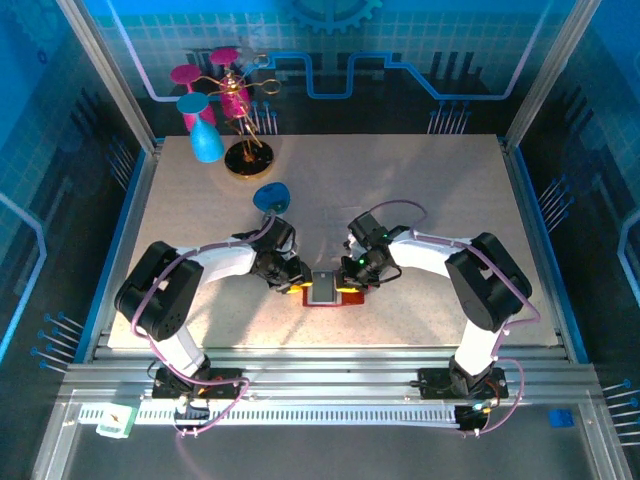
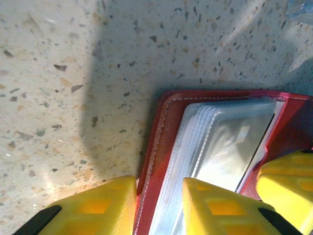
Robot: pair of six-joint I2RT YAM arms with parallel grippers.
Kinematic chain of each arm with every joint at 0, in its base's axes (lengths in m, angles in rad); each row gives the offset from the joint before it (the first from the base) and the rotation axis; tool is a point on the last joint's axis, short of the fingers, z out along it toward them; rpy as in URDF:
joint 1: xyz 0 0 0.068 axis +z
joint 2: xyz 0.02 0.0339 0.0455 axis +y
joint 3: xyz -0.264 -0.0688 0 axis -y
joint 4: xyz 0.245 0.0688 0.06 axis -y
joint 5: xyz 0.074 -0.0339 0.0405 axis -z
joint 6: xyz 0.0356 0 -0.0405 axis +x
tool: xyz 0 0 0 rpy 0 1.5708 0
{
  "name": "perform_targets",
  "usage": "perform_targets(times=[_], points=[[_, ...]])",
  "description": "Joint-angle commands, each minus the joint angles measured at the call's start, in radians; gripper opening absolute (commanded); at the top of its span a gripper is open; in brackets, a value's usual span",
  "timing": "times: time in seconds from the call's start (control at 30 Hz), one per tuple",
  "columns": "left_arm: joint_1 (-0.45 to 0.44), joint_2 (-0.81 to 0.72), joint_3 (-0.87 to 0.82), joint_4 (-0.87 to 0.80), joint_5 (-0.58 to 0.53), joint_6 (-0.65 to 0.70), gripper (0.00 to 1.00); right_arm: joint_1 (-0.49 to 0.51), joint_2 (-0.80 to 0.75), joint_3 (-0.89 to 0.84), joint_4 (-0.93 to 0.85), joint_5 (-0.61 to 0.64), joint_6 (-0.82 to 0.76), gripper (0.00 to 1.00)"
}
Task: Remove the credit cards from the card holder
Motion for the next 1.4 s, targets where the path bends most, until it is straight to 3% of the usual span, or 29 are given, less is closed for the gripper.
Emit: perform_targets(times=[0.0, 0.2, 0.63, 1.13, 1.37], points=[[-0.008, -0.008, -0.009, -0.021, -0.010, -0.007, 0.31, 0.002, -0.008, -0.016, -0.018, 0.036, -0.011, 0.15], [-0.009, -0.034, 0.033, -0.057, -0.026, -0.003, 0.31, 0.001, 0.038, -0.048, 0.018, 0.038, -0.031, 0.15], [-0.072, -0.049, 0.155, -0.090, -0.032, -0.026, 0.31, -0.008, -0.049, -0.043, 0.007, 0.043, -0.029, 0.14], [-0.084, 0.041, 0.055, 0.104, 0.046, -0.104, 0.20, -0.044, -0.095, -0.088, 0.167, -0.104, 0.089, 0.19], [-0.083, 0.020, 0.027, 0.079, 0.000, -0.089, 0.18, -0.046, -0.070, -0.098, 0.216, -0.127, 0.120, 0.24]])
